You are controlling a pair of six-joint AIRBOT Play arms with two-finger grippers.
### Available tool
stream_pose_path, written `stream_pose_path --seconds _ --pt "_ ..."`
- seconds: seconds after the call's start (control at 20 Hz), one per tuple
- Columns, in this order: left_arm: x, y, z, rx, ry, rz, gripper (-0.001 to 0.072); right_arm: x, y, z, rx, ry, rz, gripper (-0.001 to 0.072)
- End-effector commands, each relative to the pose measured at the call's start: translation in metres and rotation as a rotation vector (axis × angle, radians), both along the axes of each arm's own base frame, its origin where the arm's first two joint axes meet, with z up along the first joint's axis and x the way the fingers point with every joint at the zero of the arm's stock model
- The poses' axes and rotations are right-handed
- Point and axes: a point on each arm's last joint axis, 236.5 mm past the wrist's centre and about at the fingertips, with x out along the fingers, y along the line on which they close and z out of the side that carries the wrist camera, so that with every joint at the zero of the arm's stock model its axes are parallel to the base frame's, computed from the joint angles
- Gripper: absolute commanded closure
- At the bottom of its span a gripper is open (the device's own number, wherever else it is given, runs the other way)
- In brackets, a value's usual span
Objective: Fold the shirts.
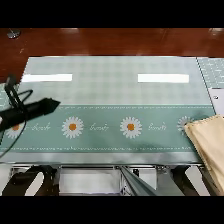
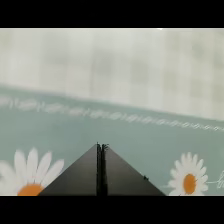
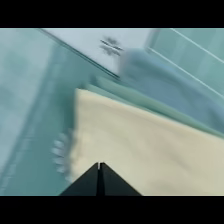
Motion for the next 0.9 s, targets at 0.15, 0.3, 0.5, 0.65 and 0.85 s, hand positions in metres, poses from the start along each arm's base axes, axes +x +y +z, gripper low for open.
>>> stream_pose_path --seconds 0.15,0.3,0.5,0.65,0.85 --pt "0.077 -0.062 0.129 0.092 -0.154 -0.314 0.0687 0.196 0.21 0.031 0.039 -0.305 0.806 0.0686" --pt "0.082 -0.083 0.09 0.279 -0.069 -0.365 0.0687 0.201 0.304 -0.076 -0.079 0.001 1.087 0.0686" --pt "0.073 -0.057 -0.001 0.439 0.139 -0.34 0.0685 0.188 0.304 -0.201 -0.176 0.362 1.041 0.0687" --pt "0.075 -0.042 -0.023 0.441 0.205 -0.317 0.0685 0.174 0.297 -0.24 -0.147 0.469 1.025 0.0686" --pt "0.07 -0.041 -0.027 0.436 0.235 -0.314 0.0685 0.169 0.295 -0.241 -0.141 0.49 1.025 0.0686"
